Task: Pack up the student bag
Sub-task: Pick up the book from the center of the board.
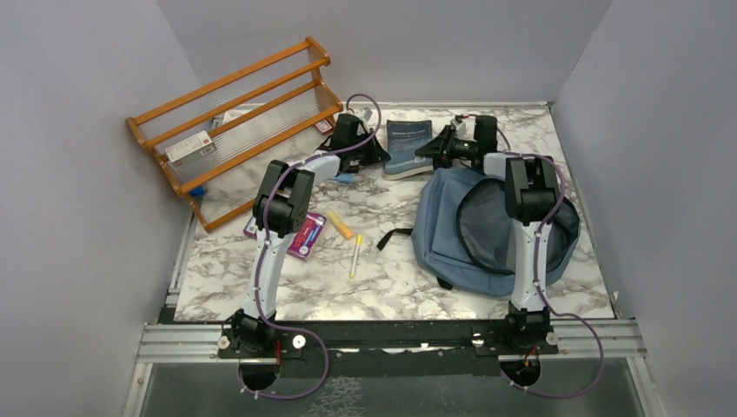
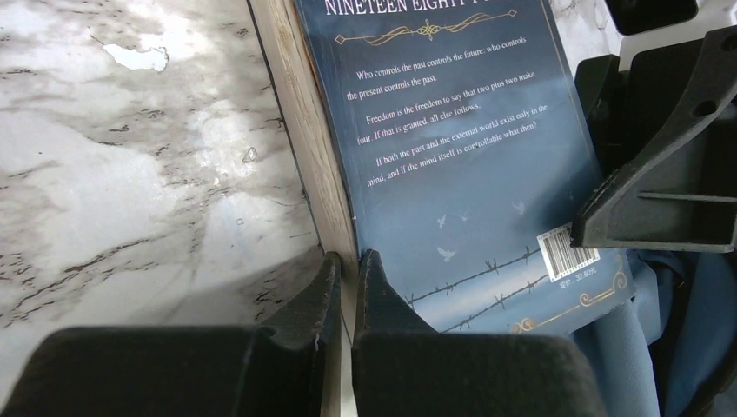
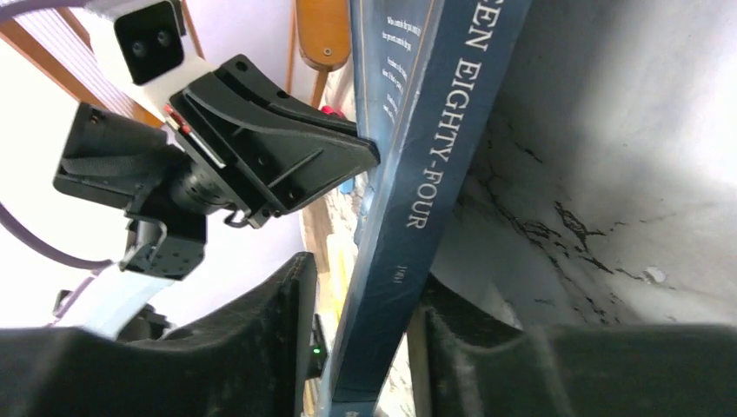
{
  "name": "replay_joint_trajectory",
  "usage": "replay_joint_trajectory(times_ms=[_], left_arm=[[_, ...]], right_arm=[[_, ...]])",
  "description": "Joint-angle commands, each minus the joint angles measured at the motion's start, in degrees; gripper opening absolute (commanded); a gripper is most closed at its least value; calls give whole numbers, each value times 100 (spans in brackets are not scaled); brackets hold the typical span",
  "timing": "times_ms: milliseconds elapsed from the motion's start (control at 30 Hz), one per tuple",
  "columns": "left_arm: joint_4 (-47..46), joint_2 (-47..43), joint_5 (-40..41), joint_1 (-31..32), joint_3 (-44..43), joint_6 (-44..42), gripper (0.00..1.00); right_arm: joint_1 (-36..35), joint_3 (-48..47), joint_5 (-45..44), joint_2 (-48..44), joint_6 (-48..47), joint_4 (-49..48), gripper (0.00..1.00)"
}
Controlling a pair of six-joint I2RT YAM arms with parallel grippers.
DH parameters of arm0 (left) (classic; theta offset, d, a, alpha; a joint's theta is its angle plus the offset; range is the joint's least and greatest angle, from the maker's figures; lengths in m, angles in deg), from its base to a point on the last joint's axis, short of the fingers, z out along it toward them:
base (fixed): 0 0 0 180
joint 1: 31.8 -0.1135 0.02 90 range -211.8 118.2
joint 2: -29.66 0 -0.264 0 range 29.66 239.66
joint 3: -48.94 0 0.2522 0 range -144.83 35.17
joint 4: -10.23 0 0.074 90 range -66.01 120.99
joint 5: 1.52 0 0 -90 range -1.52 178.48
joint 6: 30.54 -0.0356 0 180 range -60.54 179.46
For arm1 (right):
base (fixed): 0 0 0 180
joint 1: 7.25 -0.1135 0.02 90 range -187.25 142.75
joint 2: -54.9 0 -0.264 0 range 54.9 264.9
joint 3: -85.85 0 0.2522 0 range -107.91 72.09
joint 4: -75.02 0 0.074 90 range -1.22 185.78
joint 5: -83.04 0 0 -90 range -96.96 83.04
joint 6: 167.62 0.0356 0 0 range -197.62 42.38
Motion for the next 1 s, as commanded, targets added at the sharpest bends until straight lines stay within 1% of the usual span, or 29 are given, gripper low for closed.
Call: replay_joint_trajectory(times_ms=[0, 67, 167, 200, 233, 300, 333, 400, 467, 533, 667, 767, 900, 967], left_arm=[[1531, 650, -500, 342, 421, -175, 0], [1457, 598, -530, 338, 450, -175, 0], [1357, 441, -507, 306, 459, -191, 0], [1347, 373, -519, 288, 422, -199, 2], [1344, 290, -519, 268, 378, -207, 9], [1349, 94, -474, 227, 294, -231, 27], [1371, -25, -438, 206, 248, -242, 36], [1388, -301, -361, 157, 182, -254, 49], [1430, -602, -277, 112, 166, -262, 57], [1448, -961, -151, 76, 212, -285, 64], [1437, -1888, 170, 63, 579, -355, 70], [1252, -2730, 323, 61, 1138, -447, 72], [891, -3945, 156, 61, 2020, -685, 75], [926, -4645, 140, 61, 2409, -915, 76]], right_arm=[[-146, -135, 221, -134, 37, -307, 40], [-146, -260, -5, -190, -349, 147, 32], [-146, -459, -406, -342, -1013, 838, 15], [-146, -503, -560, -416, -1237, 1035, 11], [-146, -534, -711, -501, -1434, 1227, 8], [-146, -514, -1002, -727, -1821, 1433, 4], [-148, -464, -1138, -880, -1914, 1455, 3], [-146, -298, -1382, -1211, -2053, 1380, 1], [-146, -205, -1559, -1528, -2201, 1362, 1], [-146, -166, -1684, -1856, -2358, 1404, 1], [-146, -28, -2005, -2617, -2741, 1658, 1], [-146, 185, -2257, -3177, -3060, 1981, 1], [-155, 630, -2361, -3934, -3417, 2493, 1], [-172, 914, -2389, -4373, -3610, 2712, 1]])
